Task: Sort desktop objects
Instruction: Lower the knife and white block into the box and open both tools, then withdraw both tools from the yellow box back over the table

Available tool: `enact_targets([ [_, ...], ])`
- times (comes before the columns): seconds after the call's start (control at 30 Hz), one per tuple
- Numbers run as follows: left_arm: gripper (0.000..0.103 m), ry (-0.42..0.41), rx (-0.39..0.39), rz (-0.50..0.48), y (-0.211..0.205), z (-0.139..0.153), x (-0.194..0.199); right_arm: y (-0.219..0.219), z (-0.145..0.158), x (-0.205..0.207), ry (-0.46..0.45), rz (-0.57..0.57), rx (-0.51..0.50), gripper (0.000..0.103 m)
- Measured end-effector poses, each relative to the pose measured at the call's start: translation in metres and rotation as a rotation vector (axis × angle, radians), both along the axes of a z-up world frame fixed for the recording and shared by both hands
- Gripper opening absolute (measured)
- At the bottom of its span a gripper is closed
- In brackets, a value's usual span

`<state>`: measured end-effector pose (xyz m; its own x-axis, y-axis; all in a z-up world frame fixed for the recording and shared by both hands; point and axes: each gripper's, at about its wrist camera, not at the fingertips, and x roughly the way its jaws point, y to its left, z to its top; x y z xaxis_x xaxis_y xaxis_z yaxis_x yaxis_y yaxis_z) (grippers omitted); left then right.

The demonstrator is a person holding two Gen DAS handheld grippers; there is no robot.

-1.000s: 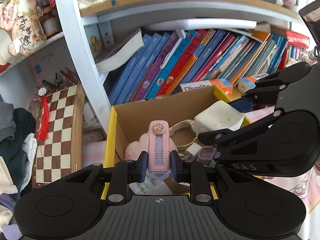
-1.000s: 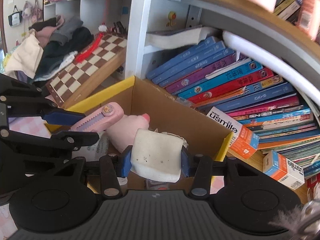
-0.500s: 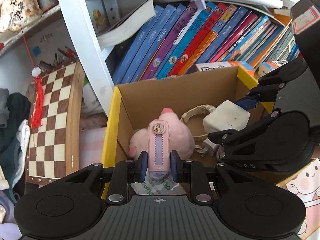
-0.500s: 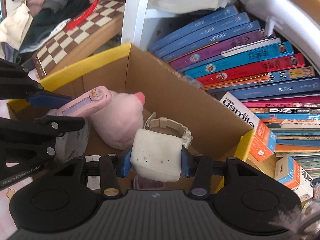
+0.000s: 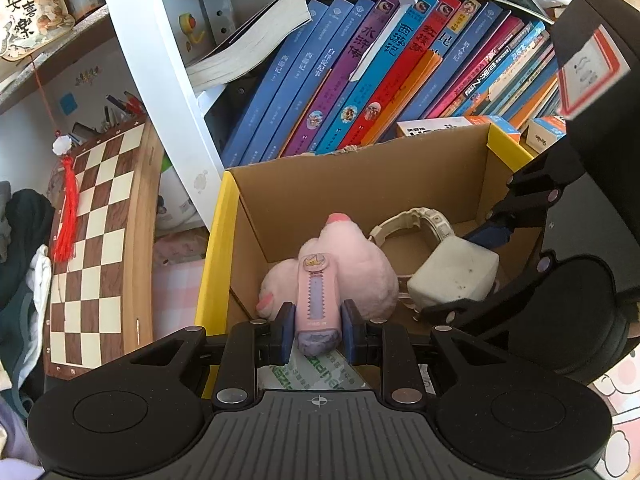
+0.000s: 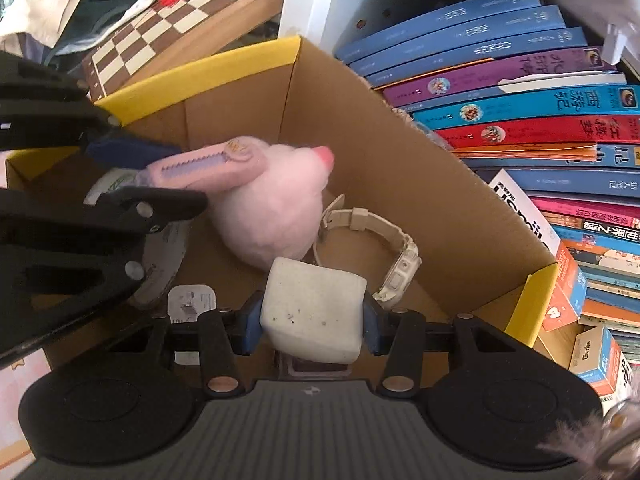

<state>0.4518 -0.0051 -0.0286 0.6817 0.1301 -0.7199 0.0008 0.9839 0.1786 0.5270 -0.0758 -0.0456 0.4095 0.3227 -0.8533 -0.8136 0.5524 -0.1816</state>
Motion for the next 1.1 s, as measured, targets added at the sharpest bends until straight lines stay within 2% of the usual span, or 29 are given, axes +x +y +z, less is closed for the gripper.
enact_targets([
  [0.2, 0.026, 0.032, -0.017, 0.017, 0.003, -0.006, 0.003, 0.0, -0.001, -0.001, 0.0, 0.003, -0.003, 0.047],
  [0.43, 0.029, 0.029, -0.002, 0.0, -0.002, -0.007, 0.0, 0.002, -0.001, -0.001, -0.002, 0.003, -0.009, 0.048],
  [0.5, 0.035, 0.025, 0.007, 0.007, -0.003, -0.006, -0.002, 0.002, -0.001, -0.001, -0.005, 0.004, -0.011, 0.049],
  [0.6, 0.05, 0.007, -0.006, 0.037, 0.005, -0.003, -0.005, 0.002, 0.0, -0.002, -0.011, -0.002, -0.011, 0.055],
  [0.67, 0.056, -0.012, -0.037, 0.044, 0.012, 0.001, -0.007, 0.001, 0.001, -0.002, -0.013, -0.005, -0.001, 0.074],
  [0.73, 0.06, -0.03, -0.079, 0.048, 0.017, 0.007, -0.011, 0.0, 0.003, -0.004, -0.02, 0.0, 0.013, 0.082],
  [0.8, 0.069, -0.046, -0.079, 0.057, 0.016, 0.012, -0.015, -0.001, 0.003, -0.005, -0.032, -0.003, 0.015, 0.082],
  [1.0, 0.072, -0.076, -0.068, 0.048, 0.013, 0.021, -0.025, -0.006, 0.009, -0.009, -0.064, -0.032, 0.028, 0.083],
  [1.1, 0.078, -0.082, -0.063, 0.043, 0.011, 0.025, -0.031, -0.009, 0.011, -0.013, -0.066, -0.037, 0.031, 0.084],
])
